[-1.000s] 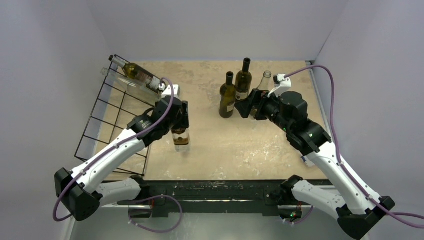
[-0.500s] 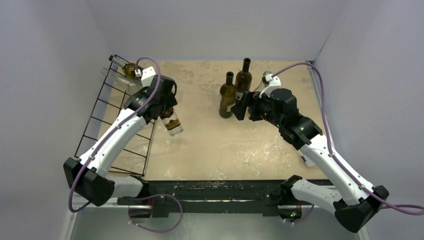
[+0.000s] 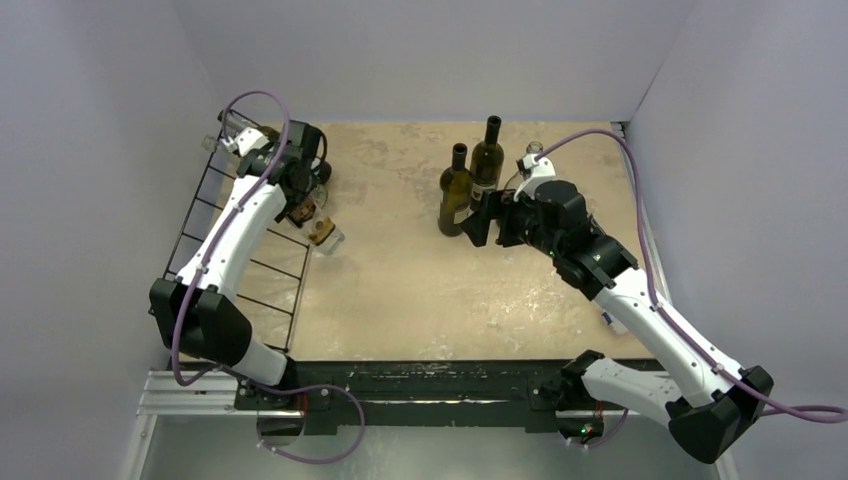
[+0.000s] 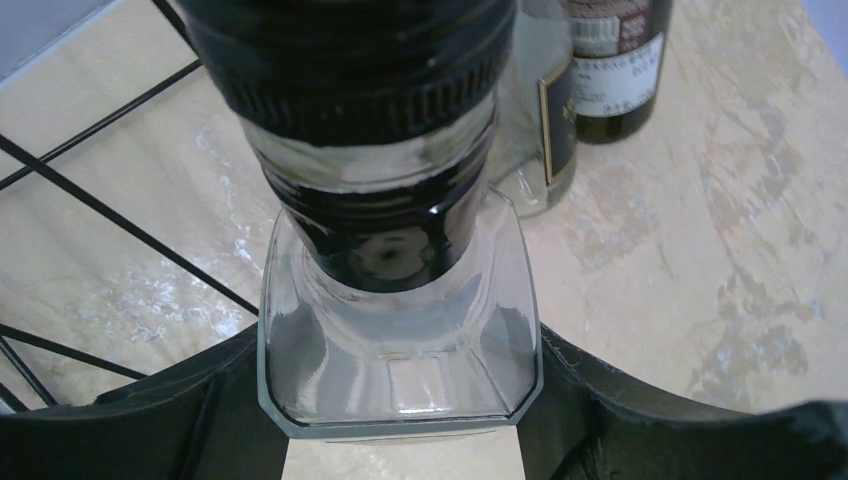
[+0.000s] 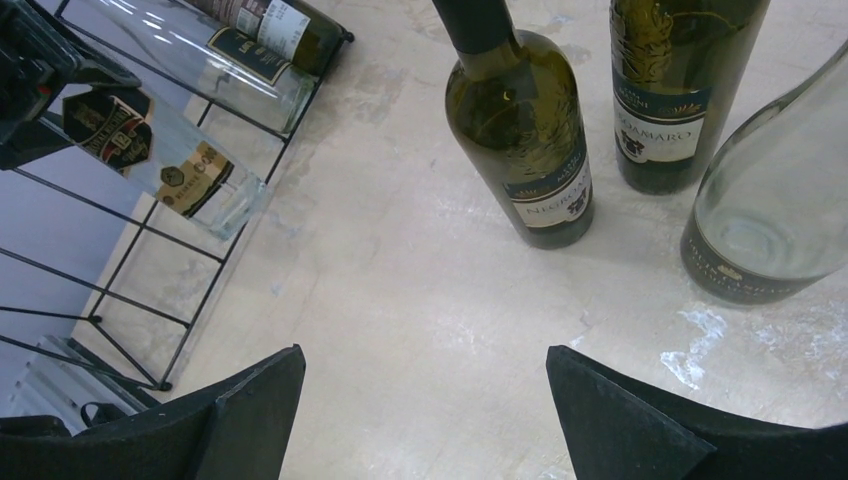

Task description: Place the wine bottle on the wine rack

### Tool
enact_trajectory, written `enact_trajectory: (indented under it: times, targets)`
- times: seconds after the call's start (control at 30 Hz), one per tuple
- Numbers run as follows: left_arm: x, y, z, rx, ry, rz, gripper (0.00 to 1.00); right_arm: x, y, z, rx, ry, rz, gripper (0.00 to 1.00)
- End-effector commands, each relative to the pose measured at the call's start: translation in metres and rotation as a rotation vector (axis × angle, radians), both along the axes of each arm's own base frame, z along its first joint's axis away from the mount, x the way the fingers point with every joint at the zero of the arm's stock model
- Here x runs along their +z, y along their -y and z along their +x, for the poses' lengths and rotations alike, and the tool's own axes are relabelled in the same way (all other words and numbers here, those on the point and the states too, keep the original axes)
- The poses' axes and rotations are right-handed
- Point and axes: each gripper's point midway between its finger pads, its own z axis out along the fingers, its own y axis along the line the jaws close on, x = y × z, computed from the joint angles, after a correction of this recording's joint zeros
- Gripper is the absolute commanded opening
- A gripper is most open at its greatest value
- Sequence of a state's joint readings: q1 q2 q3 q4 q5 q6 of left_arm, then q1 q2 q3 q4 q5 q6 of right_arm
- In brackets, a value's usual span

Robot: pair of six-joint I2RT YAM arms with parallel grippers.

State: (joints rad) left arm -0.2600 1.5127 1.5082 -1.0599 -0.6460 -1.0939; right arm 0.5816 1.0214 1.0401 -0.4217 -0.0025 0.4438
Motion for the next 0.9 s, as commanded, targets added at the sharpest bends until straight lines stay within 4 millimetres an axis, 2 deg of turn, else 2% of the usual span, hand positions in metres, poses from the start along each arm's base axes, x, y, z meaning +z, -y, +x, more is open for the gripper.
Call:
enact_trajectory:
  times: [0.0, 0.13, 0.43, 0.73, 0.87]
  targets:
    - [0.035, -0.032, 0.012, 0.175, 0.17, -0.005, 0.0, 0.004, 0.001, 0.007, -0.001, 0.045, -0.016, 0.95]
    - [0.031, -0.051, 0.017, 0.257, 0.196, -0.012, 0.0, -0.002, 0.003, 0.01, -0.012, 0.043, -0.037, 0.95]
    - [0.023, -0.076, 0.036, 0.361, 0.225, -0.02, 0.0, -0.012, 0.001, 0.013, -0.01, 0.021, -0.056, 0.95]
    - [0.011, -0.082, 0.057, 0.385, 0.242, -0.061, 0.0, -0.016, 0.003, 0.017, -0.026, 0.018, -0.072, 0.95]
    - [0.004, -0.082, 0.06, 0.395, 0.233, -0.067, 0.0, -0.017, 0.004, 0.017, -0.028, 0.017, -0.077, 0.95]
